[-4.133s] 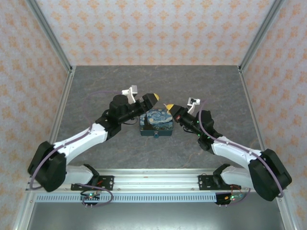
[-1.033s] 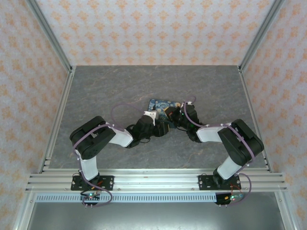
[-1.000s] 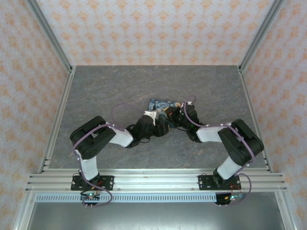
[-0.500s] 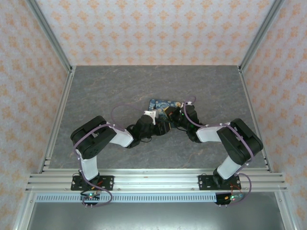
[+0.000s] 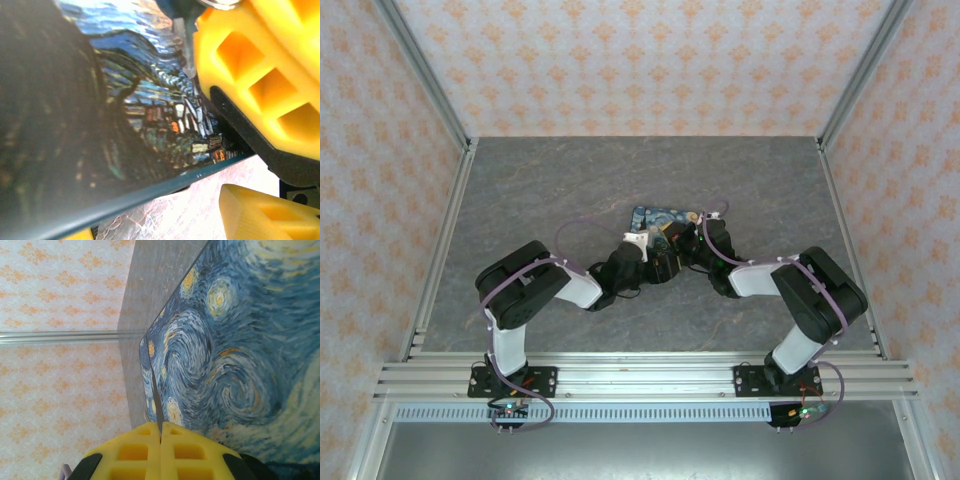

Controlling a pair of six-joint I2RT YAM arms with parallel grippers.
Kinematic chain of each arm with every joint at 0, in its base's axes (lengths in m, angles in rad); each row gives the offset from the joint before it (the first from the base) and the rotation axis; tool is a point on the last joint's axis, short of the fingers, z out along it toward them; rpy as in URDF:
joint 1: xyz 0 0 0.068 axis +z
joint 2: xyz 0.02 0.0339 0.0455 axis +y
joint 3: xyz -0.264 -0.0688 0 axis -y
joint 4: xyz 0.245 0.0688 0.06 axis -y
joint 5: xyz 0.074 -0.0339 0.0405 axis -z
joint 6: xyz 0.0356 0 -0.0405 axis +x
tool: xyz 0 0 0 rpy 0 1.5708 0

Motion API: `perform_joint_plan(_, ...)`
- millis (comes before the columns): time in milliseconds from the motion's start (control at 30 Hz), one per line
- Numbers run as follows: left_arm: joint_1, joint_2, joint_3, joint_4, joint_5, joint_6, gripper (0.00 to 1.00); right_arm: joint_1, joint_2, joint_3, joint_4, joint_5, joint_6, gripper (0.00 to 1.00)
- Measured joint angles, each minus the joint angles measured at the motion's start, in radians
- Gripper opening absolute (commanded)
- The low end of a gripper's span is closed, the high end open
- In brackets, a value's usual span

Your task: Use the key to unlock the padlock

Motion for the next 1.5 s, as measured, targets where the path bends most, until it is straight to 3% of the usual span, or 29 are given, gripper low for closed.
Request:
perform_joint_plan(800, -0.002, 0.052, -0.06, 0.227, 0.005, -0.206, 0.56, -0.003, 0.003, -0.006, 0.019, 0.0, 0.001, 0.0)
perform_joint_plan(1200, -0.014, 0.081, -0.057, 0.267, -0.056, -0.224, 0.4, -0.003, 0.006, -0.006, 0.027, 0.0, 0.004, 0.0)
perform_joint_plan(1267, -0.016, 0.082, -0.057, 0.268, -0.071, -0.224, 0.42, -0.003, 0.007, -0.006, 0.028, 0.0, 0.004, 0.0)
perform_joint_plan(1400, -0.022, 0.082, -0.058, 0.268, -0.082, -0.224, 0.54, -0.003, 0.007, -0.006, 0.03, 0.0, 0.005, 0.0)
perform_joint_plan(1500, -0.028, 0.075, -0.06, 0.266, -0.092, -0.227, 0.56, -0.003, 0.009, -0.006, 0.034, 0.0, 0.008, 0.0)
